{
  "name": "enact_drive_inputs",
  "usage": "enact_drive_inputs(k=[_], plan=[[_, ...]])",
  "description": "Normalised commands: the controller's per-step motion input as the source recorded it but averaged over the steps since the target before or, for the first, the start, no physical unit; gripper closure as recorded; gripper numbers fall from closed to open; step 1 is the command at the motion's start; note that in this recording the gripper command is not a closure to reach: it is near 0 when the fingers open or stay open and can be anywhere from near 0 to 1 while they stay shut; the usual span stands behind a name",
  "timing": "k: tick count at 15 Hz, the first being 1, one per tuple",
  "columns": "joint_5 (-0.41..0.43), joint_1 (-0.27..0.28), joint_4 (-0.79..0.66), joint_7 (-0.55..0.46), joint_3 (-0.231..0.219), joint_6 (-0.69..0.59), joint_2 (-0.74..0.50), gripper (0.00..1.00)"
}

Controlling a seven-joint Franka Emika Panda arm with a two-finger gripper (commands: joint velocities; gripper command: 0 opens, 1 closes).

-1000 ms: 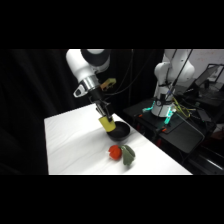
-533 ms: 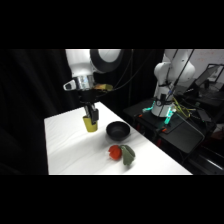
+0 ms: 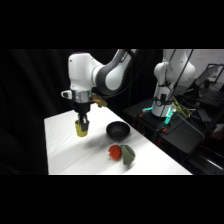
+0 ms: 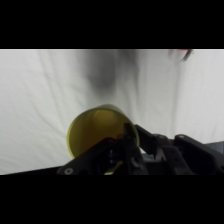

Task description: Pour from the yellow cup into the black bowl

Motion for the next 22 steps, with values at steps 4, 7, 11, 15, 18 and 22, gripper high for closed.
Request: enact_drive_inputs(k=[4, 7, 11, 15, 18, 22], plan=[[-0.174, 0.092, 0.24, 0.28, -0.113, 0.04, 0.30, 0.31], [-0.031, 0.039, 0.27, 0.11, -0.015, -0.17, 0.17, 0.31], [-0.031, 0.038, 0.23, 0.08, -0.017, -0.19, 0.12, 0.31], [-0.044, 0.040, 0.18, 0.08, -0.030, -0.15, 0.14, 0.31], [-0.053, 0.043, 0.17, 0.07, -0.041, -0.15, 0.11, 0.31], [-0.050, 0.036, 0.15, 0.07, -0.048, -0.18, 0.03, 0.00]])
